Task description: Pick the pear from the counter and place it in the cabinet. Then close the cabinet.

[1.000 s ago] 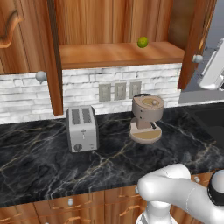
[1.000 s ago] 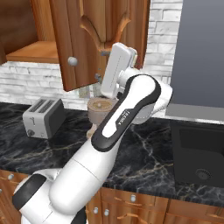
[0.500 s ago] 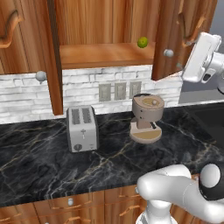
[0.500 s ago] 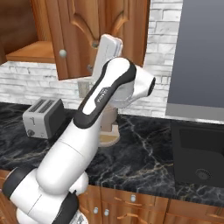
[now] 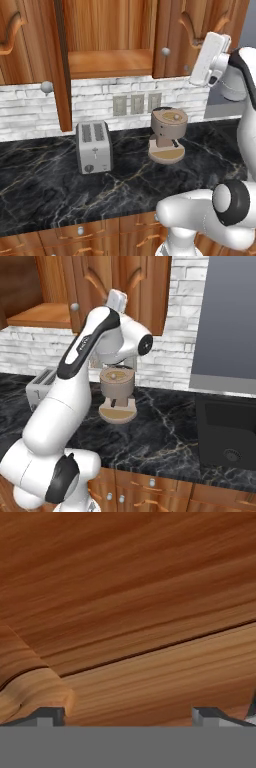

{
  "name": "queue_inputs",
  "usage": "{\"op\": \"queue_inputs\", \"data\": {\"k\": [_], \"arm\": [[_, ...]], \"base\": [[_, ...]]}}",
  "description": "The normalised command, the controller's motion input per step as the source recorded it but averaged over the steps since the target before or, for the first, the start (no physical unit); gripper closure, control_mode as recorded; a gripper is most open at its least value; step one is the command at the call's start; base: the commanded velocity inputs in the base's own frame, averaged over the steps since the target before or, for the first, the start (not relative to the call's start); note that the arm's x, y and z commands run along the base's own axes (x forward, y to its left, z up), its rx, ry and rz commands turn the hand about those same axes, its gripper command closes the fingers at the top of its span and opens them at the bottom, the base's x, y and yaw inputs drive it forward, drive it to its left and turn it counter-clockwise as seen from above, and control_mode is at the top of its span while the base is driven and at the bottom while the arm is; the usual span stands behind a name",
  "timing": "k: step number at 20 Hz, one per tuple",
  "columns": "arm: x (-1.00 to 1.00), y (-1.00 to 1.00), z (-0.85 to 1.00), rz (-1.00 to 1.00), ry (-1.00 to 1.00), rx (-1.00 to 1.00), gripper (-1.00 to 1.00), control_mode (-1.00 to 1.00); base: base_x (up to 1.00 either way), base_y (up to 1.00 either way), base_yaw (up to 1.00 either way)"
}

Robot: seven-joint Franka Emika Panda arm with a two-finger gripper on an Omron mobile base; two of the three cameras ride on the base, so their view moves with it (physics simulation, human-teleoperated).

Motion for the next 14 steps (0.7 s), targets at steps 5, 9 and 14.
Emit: {"op": "queue_inputs", "data": {"k": [5,9,14], "arm": [[1.0,0.61,-0.24,-0.33,0.03,-0.08,-1.0,-1.0],[1.0,0.61,-0.29,-0.35,0.0,-0.14,-1.0,-1.0],[0.43,0.31,-0.24,-0.22,0.04,-0.01,-1.0,-1.0]], "base": [[0.0,0.0,0.0],[0.0,0.0,0.0],[0.0,0.0,0.0]]}}
